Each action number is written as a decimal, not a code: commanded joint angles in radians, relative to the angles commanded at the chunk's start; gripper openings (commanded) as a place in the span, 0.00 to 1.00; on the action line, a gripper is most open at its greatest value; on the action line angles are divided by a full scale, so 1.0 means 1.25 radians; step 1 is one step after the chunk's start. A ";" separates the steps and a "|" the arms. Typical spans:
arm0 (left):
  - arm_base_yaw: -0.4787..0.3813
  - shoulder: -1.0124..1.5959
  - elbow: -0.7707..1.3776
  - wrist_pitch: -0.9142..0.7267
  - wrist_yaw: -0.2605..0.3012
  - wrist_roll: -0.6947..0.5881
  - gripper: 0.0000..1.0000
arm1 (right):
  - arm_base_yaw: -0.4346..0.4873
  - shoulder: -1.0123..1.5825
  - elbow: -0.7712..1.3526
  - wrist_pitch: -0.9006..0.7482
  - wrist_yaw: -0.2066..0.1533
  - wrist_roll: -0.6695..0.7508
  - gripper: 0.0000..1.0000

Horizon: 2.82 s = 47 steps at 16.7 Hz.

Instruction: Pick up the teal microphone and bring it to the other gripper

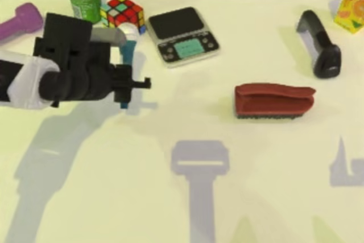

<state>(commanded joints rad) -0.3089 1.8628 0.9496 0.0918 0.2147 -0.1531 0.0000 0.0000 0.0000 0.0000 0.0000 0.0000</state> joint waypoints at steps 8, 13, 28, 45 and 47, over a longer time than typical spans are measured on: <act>0.023 -0.155 -0.153 0.533 0.206 0.109 0.00 | 0.000 0.000 0.000 0.000 0.000 0.000 1.00; 0.030 -0.207 -0.187 0.629 0.252 0.137 0.00 | 0.000 0.000 0.000 0.000 0.000 0.000 1.00; -0.228 -0.222 -0.192 0.713 -0.020 0.117 0.00 | 0.000 0.000 0.000 0.000 0.000 0.000 1.00; -0.252 -0.226 -0.193 0.722 -0.043 0.115 0.00 | 0.032 0.088 0.063 0.034 -0.061 -0.006 1.00; -0.252 -0.226 -0.193 0.722 -0.043 0.115 0.00 | 0.059 0.183 0.124 0.069 -0.116 -0.011 1.00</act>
<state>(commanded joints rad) -0.6241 1.5802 0.7088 0.9937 0.1603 -0.0090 0.0735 0.2282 0.1547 0.0858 -0.1445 -0.0140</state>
